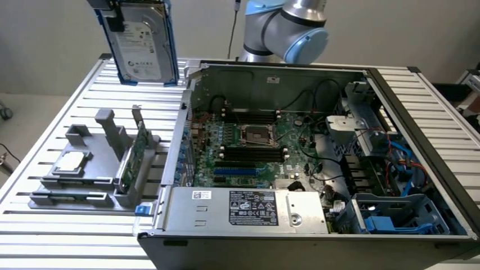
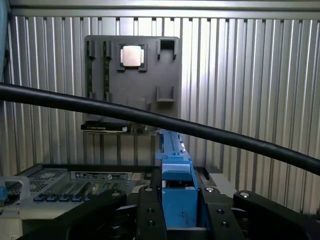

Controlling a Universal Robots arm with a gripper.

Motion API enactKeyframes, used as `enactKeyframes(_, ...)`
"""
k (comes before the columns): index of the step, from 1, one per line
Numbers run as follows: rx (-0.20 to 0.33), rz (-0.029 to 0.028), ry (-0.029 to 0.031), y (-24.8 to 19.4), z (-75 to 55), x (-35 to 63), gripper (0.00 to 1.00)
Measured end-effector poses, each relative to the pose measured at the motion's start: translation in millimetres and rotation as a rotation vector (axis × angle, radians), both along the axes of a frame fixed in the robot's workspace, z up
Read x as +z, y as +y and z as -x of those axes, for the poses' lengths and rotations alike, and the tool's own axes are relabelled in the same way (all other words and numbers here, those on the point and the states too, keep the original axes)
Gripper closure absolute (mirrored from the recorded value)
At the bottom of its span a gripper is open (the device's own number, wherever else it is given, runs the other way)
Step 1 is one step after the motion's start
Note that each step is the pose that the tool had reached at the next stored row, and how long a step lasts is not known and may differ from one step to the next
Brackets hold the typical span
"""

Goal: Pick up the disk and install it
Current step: 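Pick up the disk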

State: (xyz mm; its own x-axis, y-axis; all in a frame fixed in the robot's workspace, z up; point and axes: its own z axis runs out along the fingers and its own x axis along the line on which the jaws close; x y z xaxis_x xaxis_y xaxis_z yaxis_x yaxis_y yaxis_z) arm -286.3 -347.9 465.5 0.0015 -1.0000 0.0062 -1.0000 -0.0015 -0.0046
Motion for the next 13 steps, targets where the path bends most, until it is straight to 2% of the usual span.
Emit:
enactKeyframes(9,0.000,-0.0001,0.0001,-4.1,-41.0,4.4,0.68)
enactKeyframes(13,0.001,0.0000,-0.0003,-4.5,-57.5,4.4,0.68)
